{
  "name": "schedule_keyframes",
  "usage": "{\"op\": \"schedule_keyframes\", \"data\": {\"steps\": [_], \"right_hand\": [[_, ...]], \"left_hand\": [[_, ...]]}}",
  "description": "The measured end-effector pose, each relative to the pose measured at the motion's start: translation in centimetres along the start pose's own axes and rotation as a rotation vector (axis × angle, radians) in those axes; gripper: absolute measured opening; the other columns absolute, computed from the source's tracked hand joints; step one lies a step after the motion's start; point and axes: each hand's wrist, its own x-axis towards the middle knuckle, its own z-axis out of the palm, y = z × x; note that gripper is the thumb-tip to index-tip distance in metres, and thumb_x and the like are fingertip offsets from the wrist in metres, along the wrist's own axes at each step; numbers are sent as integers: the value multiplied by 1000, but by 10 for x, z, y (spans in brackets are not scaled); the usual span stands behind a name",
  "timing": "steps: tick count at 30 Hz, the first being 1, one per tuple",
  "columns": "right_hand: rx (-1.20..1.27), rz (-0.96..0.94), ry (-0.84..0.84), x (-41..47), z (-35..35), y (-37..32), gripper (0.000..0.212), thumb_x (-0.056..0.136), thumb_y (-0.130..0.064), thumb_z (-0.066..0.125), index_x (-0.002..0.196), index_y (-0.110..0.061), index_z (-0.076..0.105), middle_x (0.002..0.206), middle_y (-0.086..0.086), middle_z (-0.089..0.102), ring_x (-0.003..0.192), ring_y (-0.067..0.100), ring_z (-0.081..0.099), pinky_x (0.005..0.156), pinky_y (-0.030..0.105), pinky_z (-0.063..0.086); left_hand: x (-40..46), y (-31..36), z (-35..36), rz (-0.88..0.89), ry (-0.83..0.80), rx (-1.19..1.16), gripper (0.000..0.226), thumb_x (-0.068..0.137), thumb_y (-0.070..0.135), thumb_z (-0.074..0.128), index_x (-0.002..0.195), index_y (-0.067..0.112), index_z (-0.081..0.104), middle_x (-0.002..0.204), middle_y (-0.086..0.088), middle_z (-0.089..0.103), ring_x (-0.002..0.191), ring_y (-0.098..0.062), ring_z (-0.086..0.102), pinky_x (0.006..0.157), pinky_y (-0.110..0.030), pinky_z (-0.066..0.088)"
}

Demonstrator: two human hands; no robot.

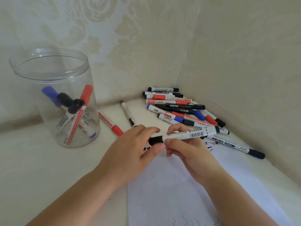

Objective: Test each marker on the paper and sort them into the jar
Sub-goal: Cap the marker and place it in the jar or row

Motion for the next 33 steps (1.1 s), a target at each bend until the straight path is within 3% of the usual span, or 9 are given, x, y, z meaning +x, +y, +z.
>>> {"op": "schedule_keyframes", "data": {"steps": [4, 6, 8, 16, 20, 22, 27, 29, 33], "right_hand": [[-179, -92, -32, -5, 9, -1, 3, 78, -12, 64, 75, -10, 63, 65, 3, 63, 58, 14, 55, 56, 22, 45], [-235, -147, 9, -6, 12, -1, 18, 84, -10, 65, 67, -14, 61, 56, -5, 60, 50, 6, 51, 50, 16, 40], [-214, -155, 25, -6, 14, -1, 25, 86, -14, 63, 61, -18, 58, 52, -3, 58, 46, 7, 50, 46, 19, 38], [-123, -120, -30, -7, 15, 1, 25, 82, -23, 57, 57, -21, 53, 49, -1, 52, 43, 11, 48, 43, 18, 33], [-143, -150, -21, -6, 14, -1, 24, 83, -20, 57, 59, -18, 53, 53, 1, 56, 44, 10, 48, 44, 17, 36], [-152, -169, -19, -7, 14, -2, 23, 83, -18, 57, 60, -16, 54, 55, 1, 58, 45, 9, 48, 45, 16, 38], [73, -114, 227, 3, 2, -3, 27, 84, -12, 57, 59, -13, 46, 44, -2, 41, 38, 9, 29, 40, 20, 22], [106, -52, 377, 7, -10, -4, 29, 88, -11, 53, 60, -11, 48, 38, -3, 35, 35, 10, 24, 40, 24, 17], [-19, 97, 496, 11, -25, -4, 27, 89, -23, 55, 70, -11, 69, 44, 5, 54, 37, 12, 40, 38, 23, 34]], "left_hand": [[1, 6, 5, 147, -112, 97, 37, 91, 44, 31, 102, 18, 55, 94, 5, 56, 86, -16, 55, 72, -30, 44], [-2, 9, 6, 114, -121, -18, 13, 95, 36, 34, 96, 33, 47, 86, 23, 50, 82, 2, 53, 68, -13, 39], [-4, 12, 6, 107, -144, -72, 11, 95, 30, 37, 89, 38, 35, 76, 35, 47, 74, 15, 47, 63, -6, 35], [-4, 14, 2, 128, -132, -181, 24, 92, 46, 31, 90, 25, 42, 78, 14, 65, 65, -9, 56, 58, -31, 42], [-3, 8, 6, 141, -75, -53, 31, 88, 51, 33, 94, 25, 47, 52, 13, 47, 49, -13, 46, 46, -31, 37], [-2, 6, 7, 122, -76, -62, 34, 86, 55, 33, 94, 26, 48, 51, 13, 44, 48, -10, 45, 45, -28, 34], [8, 3, 5, -17, -18, -160, 43, 79, 70, 32, 98, 33, 41, 60, 7, 51, 56, -7, 49, 51, -24, 35], [14, -3, 2, -68, 45, -121, 27, 85, 54, 34, 98, 32, 42, 66, 10, 53, 60, -7, 50, 56, -26, 39], [35, -16, 3, -25, 29, 129, 20, 92, 17, 42, 107, 23, 54, 102, 10, 60, 88, -10, 48, 70, -29, 39]]}}
